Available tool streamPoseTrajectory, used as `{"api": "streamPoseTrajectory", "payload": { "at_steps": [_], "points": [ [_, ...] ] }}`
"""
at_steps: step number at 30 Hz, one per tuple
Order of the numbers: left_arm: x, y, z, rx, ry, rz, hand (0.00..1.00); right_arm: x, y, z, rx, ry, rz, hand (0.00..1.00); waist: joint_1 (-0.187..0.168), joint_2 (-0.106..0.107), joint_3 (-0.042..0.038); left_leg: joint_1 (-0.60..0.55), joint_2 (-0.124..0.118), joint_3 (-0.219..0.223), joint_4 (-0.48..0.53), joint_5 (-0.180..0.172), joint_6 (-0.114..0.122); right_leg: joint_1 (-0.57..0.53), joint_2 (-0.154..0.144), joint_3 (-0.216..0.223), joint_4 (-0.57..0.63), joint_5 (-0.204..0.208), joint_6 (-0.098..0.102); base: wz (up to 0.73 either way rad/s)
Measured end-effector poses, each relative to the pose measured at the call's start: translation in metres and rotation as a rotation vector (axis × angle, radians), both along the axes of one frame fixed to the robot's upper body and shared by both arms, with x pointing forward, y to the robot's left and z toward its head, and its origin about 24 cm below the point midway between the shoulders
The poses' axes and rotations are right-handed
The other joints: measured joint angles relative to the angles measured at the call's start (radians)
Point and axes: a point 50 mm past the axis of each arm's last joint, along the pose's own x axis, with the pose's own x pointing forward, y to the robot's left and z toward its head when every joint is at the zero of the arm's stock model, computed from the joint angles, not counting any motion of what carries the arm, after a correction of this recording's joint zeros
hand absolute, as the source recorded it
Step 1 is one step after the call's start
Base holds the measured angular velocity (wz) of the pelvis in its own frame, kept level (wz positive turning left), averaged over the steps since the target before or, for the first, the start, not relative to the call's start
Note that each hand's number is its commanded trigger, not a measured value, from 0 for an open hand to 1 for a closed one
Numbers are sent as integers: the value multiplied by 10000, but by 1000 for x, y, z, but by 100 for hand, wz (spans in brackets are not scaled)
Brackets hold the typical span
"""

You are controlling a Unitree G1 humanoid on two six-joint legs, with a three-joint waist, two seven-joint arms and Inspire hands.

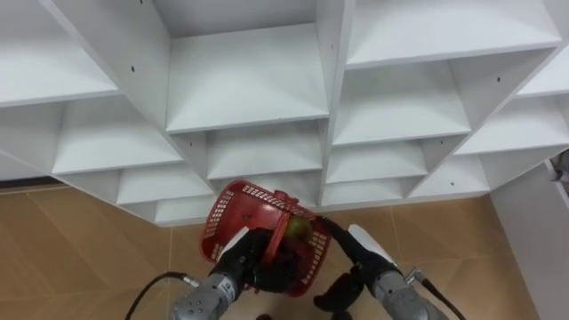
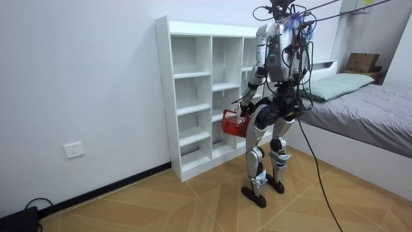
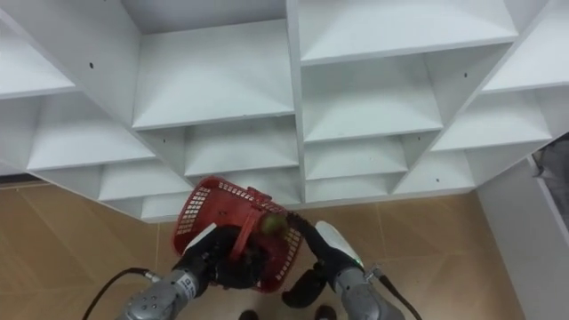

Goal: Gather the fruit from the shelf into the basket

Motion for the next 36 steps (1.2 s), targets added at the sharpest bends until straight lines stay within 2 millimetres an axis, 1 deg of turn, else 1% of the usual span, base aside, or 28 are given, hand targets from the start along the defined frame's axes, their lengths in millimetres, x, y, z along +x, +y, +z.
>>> {"api": "streamPoseTrajectory", "payload": {
  "at_steps": [2, 6, 8, 10, 11, 13, 15, 17, 18, 20, 21, 23, 24, 25, 26, 28, 30, 31, 32, 34, 36],
  "points": [
    [-4, 5, -4, 338, 125, 85, 100, -3, -4, -3, 119, 228, -261, 0, 8, -12, -20, 155, -2, 2, -140, 29, 5, 175, 4, -74, -167, 29, 17, 2],
    [-8, 19, -8, 753, 294, 298, 100, -5, -8, -5, 304, 399, -592, 0, -2, -22, -25, 249, -1, 2, -171, 36, 12, 285, -8, -86, -209, 29, 23, 0],
    [-15, 30, -16, 993, 796, 673, 100, -11, -12, -11, 183, 789, -687, 0, -26, -29, -36, 644, -9, -25, -360, 39, 6, 742, 16, -155, -456, 39, 40, 5],
    [-23, 36, -21, 1188, 1128, 851, 100, -17, -16, -15, 181, 1080, -787, 0, -22, -23, -54, 885, -9, -61, -444, 39, 4, 1042, 29, -204, -632, 52, 63, 6],
    [-26, 40, -23, 1268, 1289, 995, 100, -19, -20, -17, 289, 1304, -1037, 0, -51, -48, -70, 1024, -27, -71, -557, 40, 5, 1149, 20, -221, -678, 53, 76, 5],
    [-32, 44, -26, 1444, 1483, 1089, 100, -24, -26, -20, 433, 1522, -1528, 0, 0, -84, -95, 1214, -93, -73, -724, 64, 8, 1280, -4, -201, -712, 34, 105, 0],
    [-40, 50, -30, 1588, 1700, 1260, 100, -31, -32, -22, 506, 1671, -1902, 0, -26, -81, -117, 1432, -132, -108, -897, 89, 10, 1484, 1, -195, -855, 47, 130, 0],
    [-53, 56, -34, 1855, 1967, 1435, 100, -44, -39, -28, 624, 2013, -2458, 0, -43, -91, -148, 1745, -146, -115, -1099, 92, 4, 1822, 30, -203, -1091, 66, 165, 0],
    [-56, 57, -35, 1894, 2043, 1458, 100, -47, -41, -29, 622, 2122, -2572, 0, -58, -92, -148, 1821, -143, -112, -1130, 91, 4, 1915, 42, -215, -1171, 74, 174, 0],
    [-64, 61, -37, 1967, 2256, 1592, 100, -56, -46, -34, 597, 2442, -2939, 0, -92, -114, -180, 2024, -153, -116, -1265, 91, 3, 2077, 75, -222, -1315, 84, 191, 0],
    [-69, 65, -39, 2072, 2327, 1732, 100, -61, -50, -35, 648, 2522, -3220, 0, -120, -131, -211, 2113, -161, -128, -1348, 91, 4, 2210, 67, -216, -1369, 89, 199, 0],
    [-80, 74, -42, 2312, 2596, 2168, 100, -74, -57, -38, 679, 2705, -3781, 0, -209, -163, -222, 2521, -160, -115, -1497, 92, 1, 2645, 109, -195, -1675, 108, 229, 0],
    [-83, 76, -42, 2386, 2651, 2267, 100, -79, -59, -39, 690, 2771, -3961, 0, -223, -163, -230, 2651, -158, -105, -1551, 92, 0, 2788, 165, -206, -1784, 118, 243, 0],
    [-88, 78, -43, 2475, 2740, 2426, 100, -88, -63, -41, 716, 2914, -4275, 0, -227, -166, -237, 2916, -158, -105, -1708, 90, -3, 3081, 187, -220, -1992, 143, 268, 4],
    [-91, 80, -44, 2541, 2774, 2563, 100, -95, -65, -43, 747, 3050, -4524, 0, -226, -187, -258, 3115, -162, -104, -1836, 91, -6, 3295, 200, -240, -2138, 161, 280, 0],
    [-93, 82, -44, 2619, 2767, 2760, 100, -100, -68, -44, 757, 3139, -4757, 0, -215, -223, -282, 3319, -170, -76, -1990, 90, -6, 3470, 214, -227, -2244, 173, 298, -5],
    [-96, 86, -43, 2647, 2748, 3049, 100, -105, -72, -46, 696, 3226, -4987, 0, -222, -246, -277, 3503, -172, -1, -2115, 92, -8, 3604, 229, -161, -2261, 176, 306, -8],
    [-99, 89, -44, 2744, 2764, 3252, 100, -110, -75, -48, 620, 3374, -5274, 0, -292, -273, -261, 3665, -176, 0, -2167, 92, -9, 3775, 232, -167, -2329, 182, 315, 0],
    [-101, 91, -44, 2854, 2755, 3415, 100, -114, -79, -50, 593, 3511, -5625, 0, -314, -305, -259, 3851, -181, 2, -2305, 98, -18, 3934, 227, -173, -2426, 178, 324, 0],
    [-101, 94, -43, 2958, 2719, 3729, 100, -120, -83, -54, 588, 3810, -6109, 0, -316, -375, -228, 4060, -195, 26, -2495, 121, -44, 4084, 230, -156, -2559, 173, 333, -2],
    [-104, 97, -44, 3074, 2782, 3953, 100, -126, -86, -56, 760, 4038, -6745, 0, -329, -441, -237, 4204, -189, 33, -2574, 126, -53, 4219, 244, -151, -2639, 180, 336, -2]
  ]
}}
